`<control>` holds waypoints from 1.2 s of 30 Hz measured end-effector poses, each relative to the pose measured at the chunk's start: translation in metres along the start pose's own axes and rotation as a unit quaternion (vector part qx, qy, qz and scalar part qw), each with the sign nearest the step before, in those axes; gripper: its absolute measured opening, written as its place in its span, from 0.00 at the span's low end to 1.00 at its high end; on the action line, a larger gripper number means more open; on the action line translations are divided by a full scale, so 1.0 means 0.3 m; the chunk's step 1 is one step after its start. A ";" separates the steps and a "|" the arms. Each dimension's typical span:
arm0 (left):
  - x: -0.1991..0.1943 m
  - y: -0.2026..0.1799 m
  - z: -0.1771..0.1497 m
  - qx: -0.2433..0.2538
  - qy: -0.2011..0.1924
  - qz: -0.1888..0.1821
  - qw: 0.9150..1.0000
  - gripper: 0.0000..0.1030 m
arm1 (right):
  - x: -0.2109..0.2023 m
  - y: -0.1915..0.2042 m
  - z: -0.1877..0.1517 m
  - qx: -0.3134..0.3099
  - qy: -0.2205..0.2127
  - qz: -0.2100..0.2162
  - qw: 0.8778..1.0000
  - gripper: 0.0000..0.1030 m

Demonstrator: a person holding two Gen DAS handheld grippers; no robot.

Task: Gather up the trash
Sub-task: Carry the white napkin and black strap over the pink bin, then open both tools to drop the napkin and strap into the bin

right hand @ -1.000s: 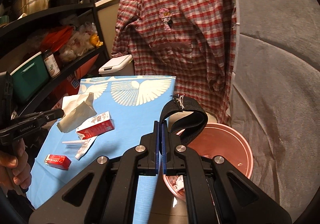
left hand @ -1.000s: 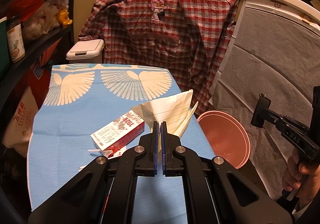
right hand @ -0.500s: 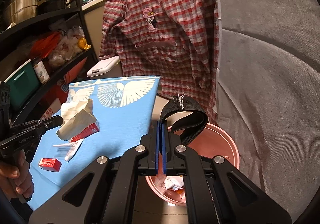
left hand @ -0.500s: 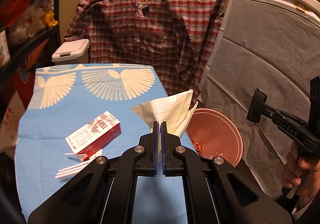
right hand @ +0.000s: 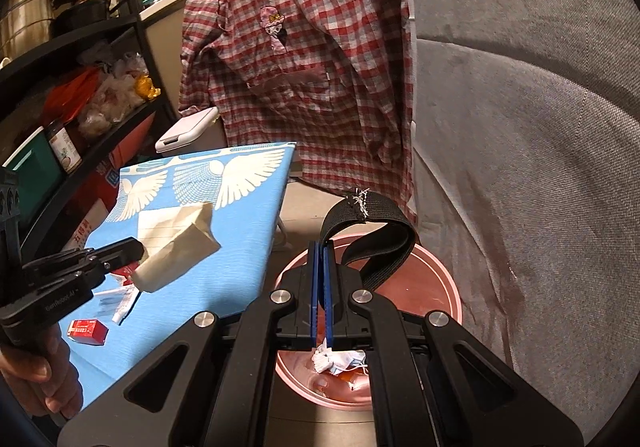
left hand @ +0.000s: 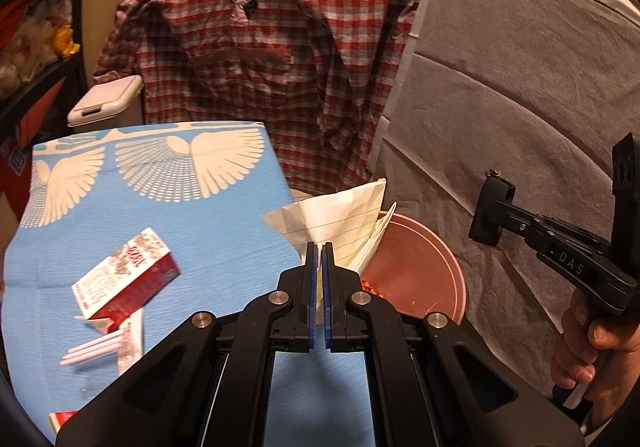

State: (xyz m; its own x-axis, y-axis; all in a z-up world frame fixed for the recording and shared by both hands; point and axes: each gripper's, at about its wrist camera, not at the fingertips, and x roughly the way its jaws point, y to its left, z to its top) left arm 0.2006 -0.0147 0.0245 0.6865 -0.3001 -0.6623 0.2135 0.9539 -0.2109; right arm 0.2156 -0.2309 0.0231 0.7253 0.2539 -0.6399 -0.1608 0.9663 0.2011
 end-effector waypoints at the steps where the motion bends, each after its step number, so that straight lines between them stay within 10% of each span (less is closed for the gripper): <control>1: 0.008 -0.007 -0.001 0.001 0.001 -0.001 1.000 0.02 | 0.002 -0.003 0.002 0.000 0.000 -0.001 1.000 0.03; 27: 0.211 -0.147 0.005 0.028 0.039 -0.019 0.999 0.02 | 0.114 -0.055 0.028 0.018 0.024 -0.011 0.999 0.03; 36: 0.223 -0.146 0.012 0.029 0.052 -0.037 0.998 0.09 | 0.141 -0.077 0.022 0.033 0.039 -0.031 0.998 0.43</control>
State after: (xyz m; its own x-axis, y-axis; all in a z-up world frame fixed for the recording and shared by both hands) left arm 0.2396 -0.0765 -0.0080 0.5921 -0.3647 -0.7186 0.3022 0.9272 -0.2216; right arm 0.2545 -0.2429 -0.0037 0.6783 0.1983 -0.7075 -0.0710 0.9761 0.2054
